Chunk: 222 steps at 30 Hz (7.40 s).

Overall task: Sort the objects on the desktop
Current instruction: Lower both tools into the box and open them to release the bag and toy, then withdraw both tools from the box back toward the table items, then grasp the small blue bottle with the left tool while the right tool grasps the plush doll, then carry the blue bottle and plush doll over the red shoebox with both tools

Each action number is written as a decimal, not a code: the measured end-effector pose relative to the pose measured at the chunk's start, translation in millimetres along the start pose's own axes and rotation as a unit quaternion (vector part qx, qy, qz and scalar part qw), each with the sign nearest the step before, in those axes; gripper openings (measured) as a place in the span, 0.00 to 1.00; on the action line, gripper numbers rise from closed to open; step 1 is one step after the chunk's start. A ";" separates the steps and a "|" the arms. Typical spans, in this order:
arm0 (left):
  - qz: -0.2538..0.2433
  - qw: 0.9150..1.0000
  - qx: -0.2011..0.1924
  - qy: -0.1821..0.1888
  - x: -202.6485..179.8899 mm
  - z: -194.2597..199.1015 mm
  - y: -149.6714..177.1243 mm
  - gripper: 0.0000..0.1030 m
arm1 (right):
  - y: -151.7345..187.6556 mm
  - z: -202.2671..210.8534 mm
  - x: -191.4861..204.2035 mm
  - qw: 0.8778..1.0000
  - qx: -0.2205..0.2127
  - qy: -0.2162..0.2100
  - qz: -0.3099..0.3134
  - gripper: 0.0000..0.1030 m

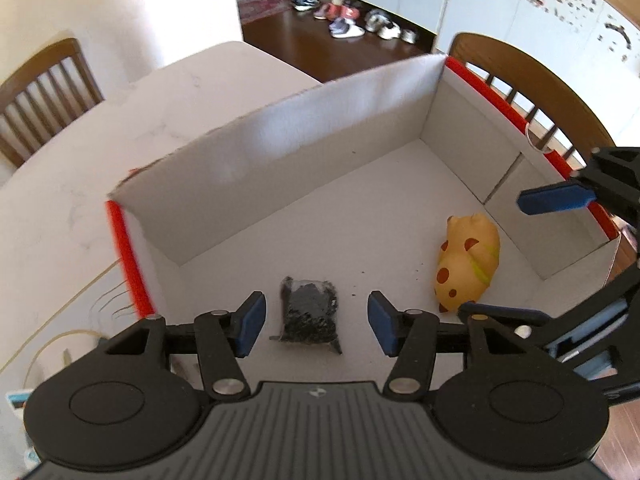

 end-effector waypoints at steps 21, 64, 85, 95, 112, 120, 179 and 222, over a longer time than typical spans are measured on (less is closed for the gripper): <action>0.062 0.993 -0.100 -0.023 -20.2 80.0 41.5 0.61 | 13.2 77.1 22.8 0.994 -0.106 -0.032 -0.003 0.87; 0.079 0.982 -0.155 -0.068 81.1 161.8 241.8 0.98 | 60.8 76.2 204.7 0.982 -0.155 -0.061 -0.088 0.99; 0.092 0.985 -0.124 -0.075 109.6 142.5 326.7 0.98 | 65.9 30.6 275.9 0.988 -0.132 -0.056 -0.061 0.99; 0.103 0.986 -0.098 -0.084 113.0 119.8 350.3 0.97 | 70.1 9.2 291.7 0.991 -0.116 -0.053 -0.048 0.98; 0.104 0.989 -0.075 -0.073 116.3 97.8 365.5 0.89 | 75.1 -40.7 308.7 0.997 -0.064 -0.036 -0.006 0.93; 0.095 0.991 -0.063 -0.069 118.3 90.8 368.1 0.62 | 72.1 -55.1 316.0 0.998 -0.048 -0.035 0.013 0.87; 0.108 0.981 -0.150 -0.060 111.2 142.1 344.8 0.22 | 78.0 -7.8 297.5 0.997 -0.052 -0.042 -0.027 0.48; -0.003 0.967 -0.251 -0.044 11.8 154.9 132.2 0.22 | 34.8 72.2 131.2 0.988 -0.124 -0.031 -0.090 0.48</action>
Point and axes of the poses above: each gripper's, at about its wrist camera, not at the fingertips, and z roughly against the way its jaws point, x to its left, y to its underside, the point moved 7 cm from there along -z, roughly the way its jaws point, and after that the axes turned 14 degrees about -z, right-handed, at the moved point
